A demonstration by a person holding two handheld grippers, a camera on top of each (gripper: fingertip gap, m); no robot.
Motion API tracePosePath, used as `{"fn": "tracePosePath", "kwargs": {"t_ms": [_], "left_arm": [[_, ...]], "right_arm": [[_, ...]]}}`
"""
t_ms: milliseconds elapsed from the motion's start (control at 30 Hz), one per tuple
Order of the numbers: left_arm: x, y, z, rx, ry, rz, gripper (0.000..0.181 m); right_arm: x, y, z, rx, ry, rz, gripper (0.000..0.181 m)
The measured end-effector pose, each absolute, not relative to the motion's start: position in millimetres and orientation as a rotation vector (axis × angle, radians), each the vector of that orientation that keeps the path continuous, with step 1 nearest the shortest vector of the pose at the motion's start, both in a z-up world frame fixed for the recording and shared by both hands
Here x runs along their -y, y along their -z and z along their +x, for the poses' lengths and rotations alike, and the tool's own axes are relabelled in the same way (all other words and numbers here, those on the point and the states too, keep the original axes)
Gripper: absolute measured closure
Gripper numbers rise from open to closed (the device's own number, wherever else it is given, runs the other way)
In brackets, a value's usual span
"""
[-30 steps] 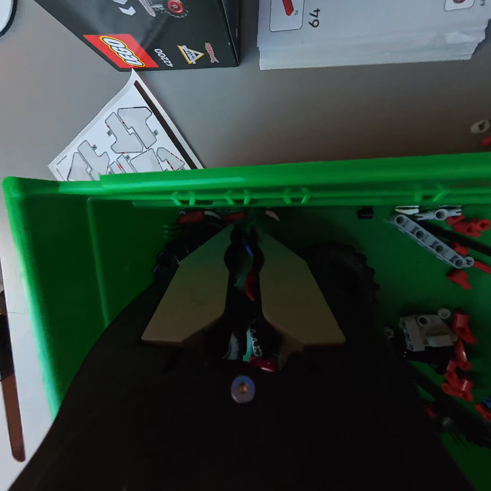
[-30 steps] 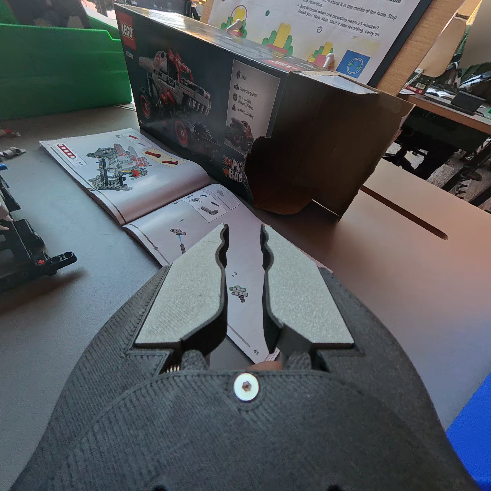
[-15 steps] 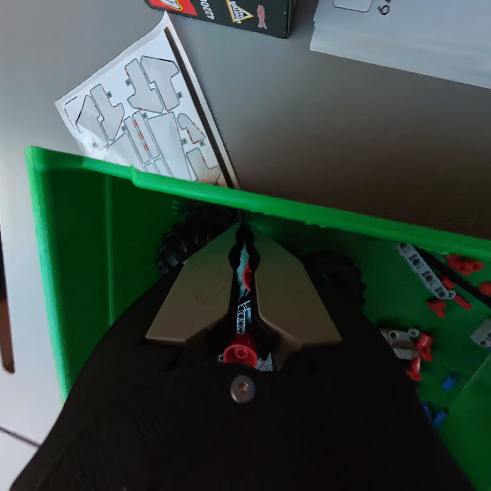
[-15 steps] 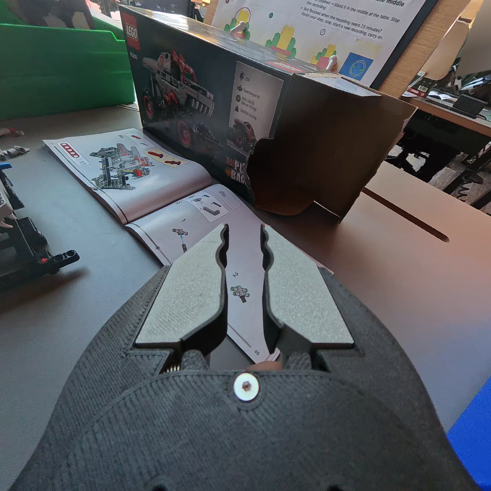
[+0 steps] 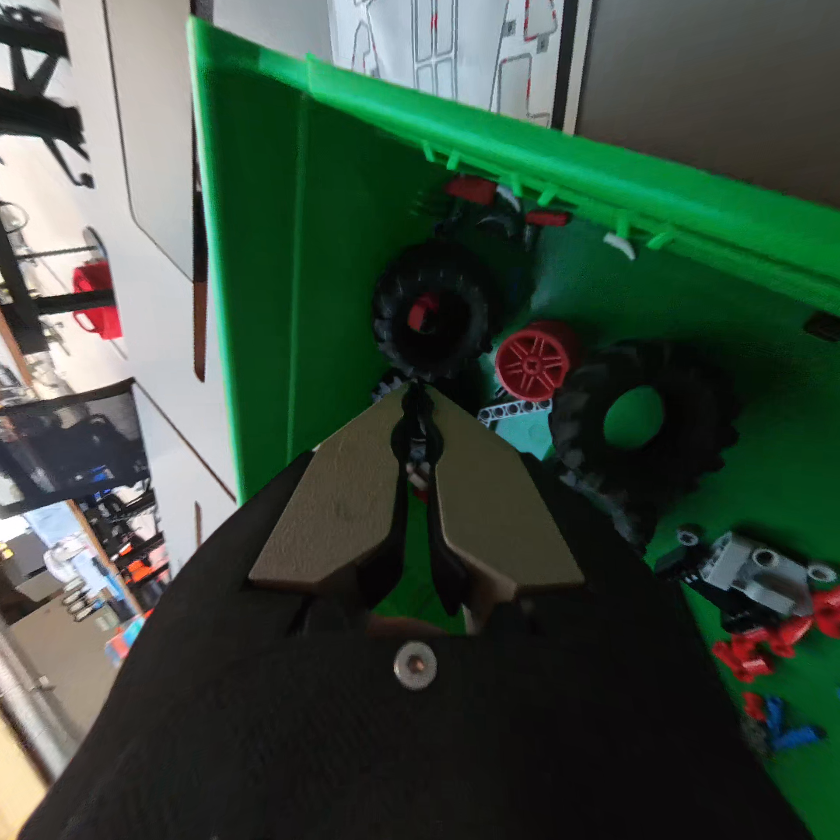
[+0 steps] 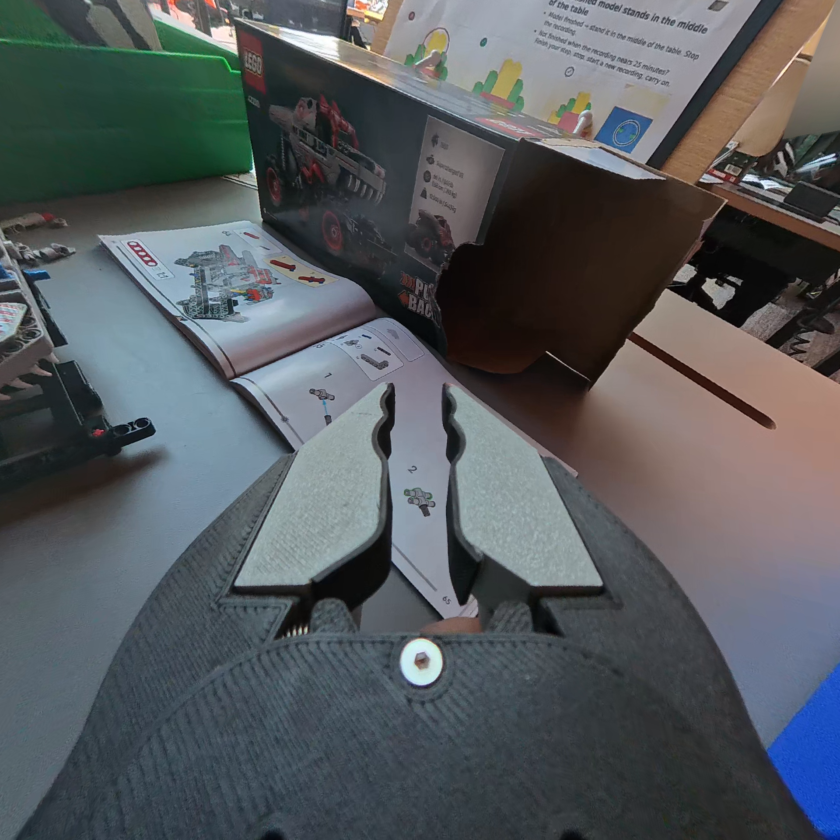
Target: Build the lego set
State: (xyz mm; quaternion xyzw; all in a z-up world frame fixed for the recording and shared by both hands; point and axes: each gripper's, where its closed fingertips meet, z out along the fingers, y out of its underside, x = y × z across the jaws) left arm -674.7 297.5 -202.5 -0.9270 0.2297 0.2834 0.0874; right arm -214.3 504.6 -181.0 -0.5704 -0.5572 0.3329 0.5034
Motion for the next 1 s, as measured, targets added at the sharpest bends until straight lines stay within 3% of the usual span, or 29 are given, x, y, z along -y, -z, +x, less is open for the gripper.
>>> {"fn": "tracePosePath", "kwargs": {"t_ms": [133,233,400,467,700,867,1000], "left_arm": [[-314,206,-649,-0.712,-0.601,-2.684,0.180],[-325,209,-644,-0.695,-0.551,-2.672,0.160],[-332,208,-643,-0.645,-0.489,-2.658,0.161],[-332,197,-649,-0.665,-0.544,-2.614,0.150],[-319,203,-671,-0.674,-0.558,-2.664,0.145],[-318,211,-667,-0.727,-0.515,-2.695,0.155],[-312,208,-666,-0.738,-0.525,-2.696,0.148]], "right_arm": [[-503,182,-215,1.359,-0.806,-1.379,0.165],[-503,182,-214,1.353,-0.801,-1.375,0.165],[-505,181,-214,1.339,-0.813,-1.389,0.165],[-507,181,-213,1.327,-0.822,-1.399,0.164],[-516,180,-212,1.281,-0.834,-1.438,0.162],[-521,180,-212,1.266,-0.824,-1.454,0.161],[-522,180,-211,1.259,-0.829,-1.453,0.160]]}}
